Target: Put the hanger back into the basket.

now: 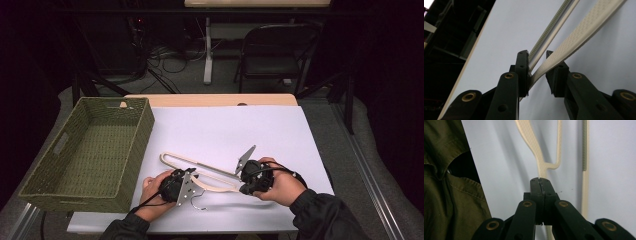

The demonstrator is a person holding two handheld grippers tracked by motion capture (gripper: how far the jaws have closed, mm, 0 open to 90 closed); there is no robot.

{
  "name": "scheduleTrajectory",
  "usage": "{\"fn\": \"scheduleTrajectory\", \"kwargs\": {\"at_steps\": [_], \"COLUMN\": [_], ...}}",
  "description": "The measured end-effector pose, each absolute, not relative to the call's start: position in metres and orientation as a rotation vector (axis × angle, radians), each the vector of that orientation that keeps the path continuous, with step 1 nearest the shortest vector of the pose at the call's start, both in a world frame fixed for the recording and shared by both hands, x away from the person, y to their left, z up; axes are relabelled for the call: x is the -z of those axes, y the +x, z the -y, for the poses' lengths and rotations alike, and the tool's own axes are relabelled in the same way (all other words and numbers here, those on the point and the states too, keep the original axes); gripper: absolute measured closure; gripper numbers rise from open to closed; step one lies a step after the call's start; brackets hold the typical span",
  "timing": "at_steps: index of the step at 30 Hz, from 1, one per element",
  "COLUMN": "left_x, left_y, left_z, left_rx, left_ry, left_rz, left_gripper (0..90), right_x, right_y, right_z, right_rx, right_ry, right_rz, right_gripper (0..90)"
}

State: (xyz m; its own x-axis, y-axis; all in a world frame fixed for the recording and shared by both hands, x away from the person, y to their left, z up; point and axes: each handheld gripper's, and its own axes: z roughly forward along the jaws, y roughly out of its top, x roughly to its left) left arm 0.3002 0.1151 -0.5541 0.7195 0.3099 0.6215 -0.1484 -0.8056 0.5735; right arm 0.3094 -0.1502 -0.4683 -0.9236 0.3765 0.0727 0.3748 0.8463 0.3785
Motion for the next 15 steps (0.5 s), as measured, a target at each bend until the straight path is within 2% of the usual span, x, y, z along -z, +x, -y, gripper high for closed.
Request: {"fn": "scheduleTrajectory", "kwargs": {"at_steps": [15], "left_x": [0.537], "left_y": [0.309], "left_z": [-0.102], "left_rx": [-1.053], "left_ry": [2.35], "left_rz": [-0.085], "left_gripper": [78.9], "right_x": [0.46], "right_y": [0.299], "right_z": [0.173], "right_rx": [-0.66], "right_ry": [0.664], "right_rz": [-2.944], "right_gripper": [80.1]}}
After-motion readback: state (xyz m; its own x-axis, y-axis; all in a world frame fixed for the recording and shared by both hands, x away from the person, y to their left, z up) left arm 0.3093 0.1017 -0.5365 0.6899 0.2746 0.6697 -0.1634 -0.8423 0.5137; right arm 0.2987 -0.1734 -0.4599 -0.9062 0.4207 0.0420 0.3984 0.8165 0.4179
